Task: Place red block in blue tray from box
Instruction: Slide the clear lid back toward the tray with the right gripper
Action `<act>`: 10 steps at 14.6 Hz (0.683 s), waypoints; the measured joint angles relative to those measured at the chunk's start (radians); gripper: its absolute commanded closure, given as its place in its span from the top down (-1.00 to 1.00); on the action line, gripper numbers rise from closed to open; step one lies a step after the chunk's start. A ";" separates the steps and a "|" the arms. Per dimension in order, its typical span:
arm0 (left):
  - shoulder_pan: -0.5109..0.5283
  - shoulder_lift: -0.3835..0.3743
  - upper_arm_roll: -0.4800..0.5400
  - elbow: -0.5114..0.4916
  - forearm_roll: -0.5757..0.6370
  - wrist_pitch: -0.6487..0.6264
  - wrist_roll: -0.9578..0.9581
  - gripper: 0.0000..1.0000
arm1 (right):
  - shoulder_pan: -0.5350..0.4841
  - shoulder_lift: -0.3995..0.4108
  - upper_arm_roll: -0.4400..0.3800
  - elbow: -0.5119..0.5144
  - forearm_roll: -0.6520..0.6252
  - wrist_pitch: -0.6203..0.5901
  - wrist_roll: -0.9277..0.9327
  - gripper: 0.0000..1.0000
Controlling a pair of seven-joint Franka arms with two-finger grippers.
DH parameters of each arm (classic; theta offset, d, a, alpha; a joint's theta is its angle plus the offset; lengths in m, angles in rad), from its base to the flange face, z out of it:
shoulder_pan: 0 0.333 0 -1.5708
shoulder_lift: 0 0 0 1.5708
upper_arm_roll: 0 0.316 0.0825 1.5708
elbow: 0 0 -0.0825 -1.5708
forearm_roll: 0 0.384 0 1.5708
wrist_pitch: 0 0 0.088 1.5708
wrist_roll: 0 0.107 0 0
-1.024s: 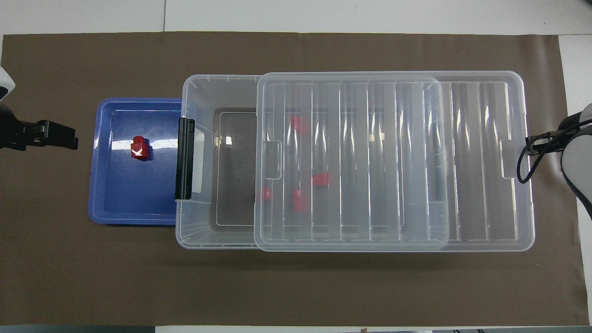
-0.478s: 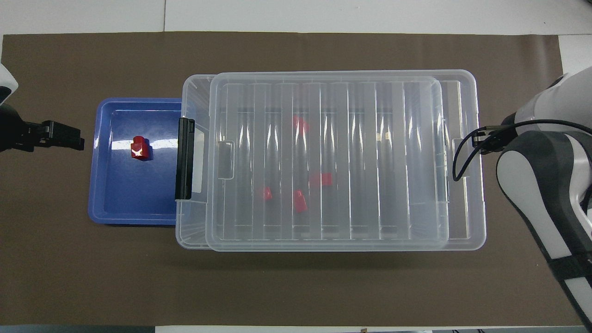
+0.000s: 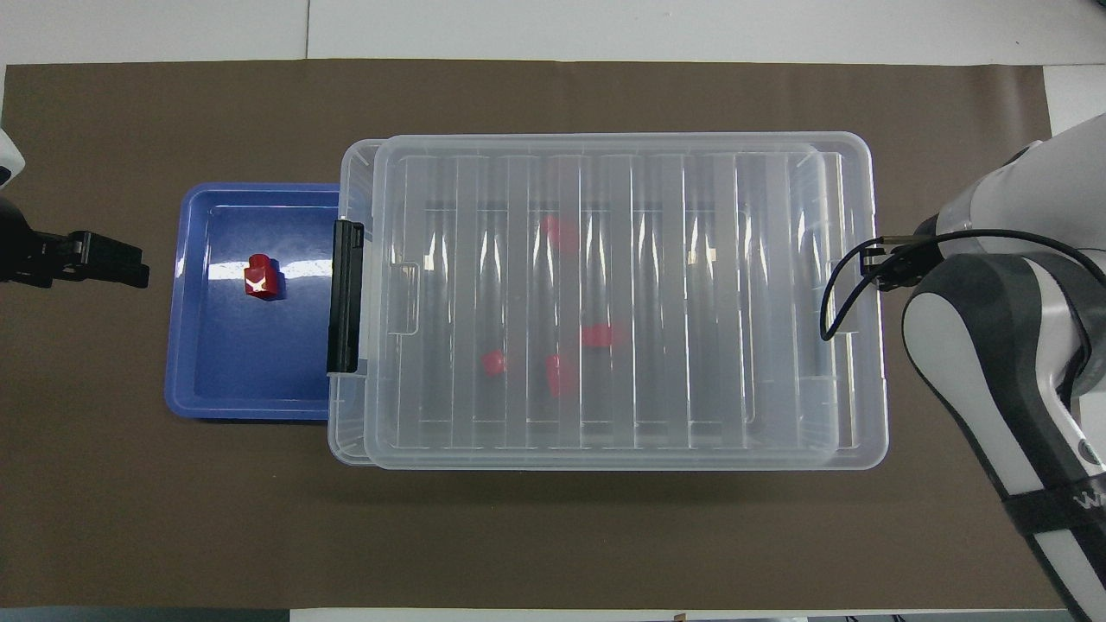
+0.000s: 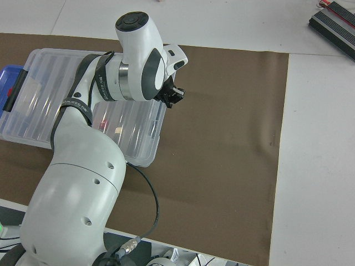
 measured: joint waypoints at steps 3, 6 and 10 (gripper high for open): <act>0.000 0.000 0.000 0.000 0.002 -0.003 0.014 1.00 | 0.025 -0.001 0.000 -0.001 0.000 0.000 0.033 -1.00; 0.000 0.000 0.000 -0.003 0.003 -0.003 0.017 1.00 | 0.034 -0.001 0.001 -0.002 0.000 0.000 0.041 -1.00; 0.000 0.000 0.000 -0.006 0.003 -0.003 0.018 1.00 | 0.034 -0.001 0.000 -0.003 0.000 0.000 0.051 -1.00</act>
